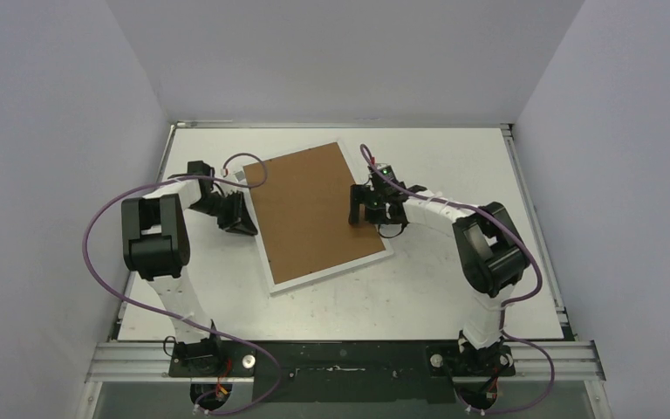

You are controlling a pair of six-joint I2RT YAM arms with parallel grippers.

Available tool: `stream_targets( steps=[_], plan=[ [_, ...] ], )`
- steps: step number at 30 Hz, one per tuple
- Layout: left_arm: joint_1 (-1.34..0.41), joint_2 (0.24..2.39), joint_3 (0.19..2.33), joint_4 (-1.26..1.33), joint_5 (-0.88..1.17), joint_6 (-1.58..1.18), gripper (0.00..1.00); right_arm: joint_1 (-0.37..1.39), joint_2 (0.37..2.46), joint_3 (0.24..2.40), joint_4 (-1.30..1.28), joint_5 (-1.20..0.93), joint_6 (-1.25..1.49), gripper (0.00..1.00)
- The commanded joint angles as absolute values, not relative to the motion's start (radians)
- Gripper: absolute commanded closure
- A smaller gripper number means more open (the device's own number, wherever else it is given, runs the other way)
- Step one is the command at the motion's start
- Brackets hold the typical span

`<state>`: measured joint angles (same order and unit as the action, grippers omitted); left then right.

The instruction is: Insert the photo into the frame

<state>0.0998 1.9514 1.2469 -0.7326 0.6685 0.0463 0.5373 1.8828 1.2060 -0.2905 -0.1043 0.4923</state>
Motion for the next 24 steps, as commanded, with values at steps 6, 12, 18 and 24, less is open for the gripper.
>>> stream_targets(
  steps=[6,12,18,24],
  plan=[
    [0.063,2.043,1.289,-0.658,0.65,0.05,1.0,0.516,1.701,1.051,0.256,-0.718,0.914,0.1],
    [0.043,2.065,1.296,-0.66,0.648,0.048,1.0,0.515,1.652,0.907,0.799,-0.812,1.264,0.1],
    [0.026,2.075,1.299,-0.663,0.639,0.051,1.0,0.53,1.63,0.86,1.062,-0.825,1.423,0.07],
    [0.016,2.083,1.325,-0.671,0.631,0.045,1.0,0.576,1.62,0.85,1.213,-0.844,1.519,0.04]
  ],
)
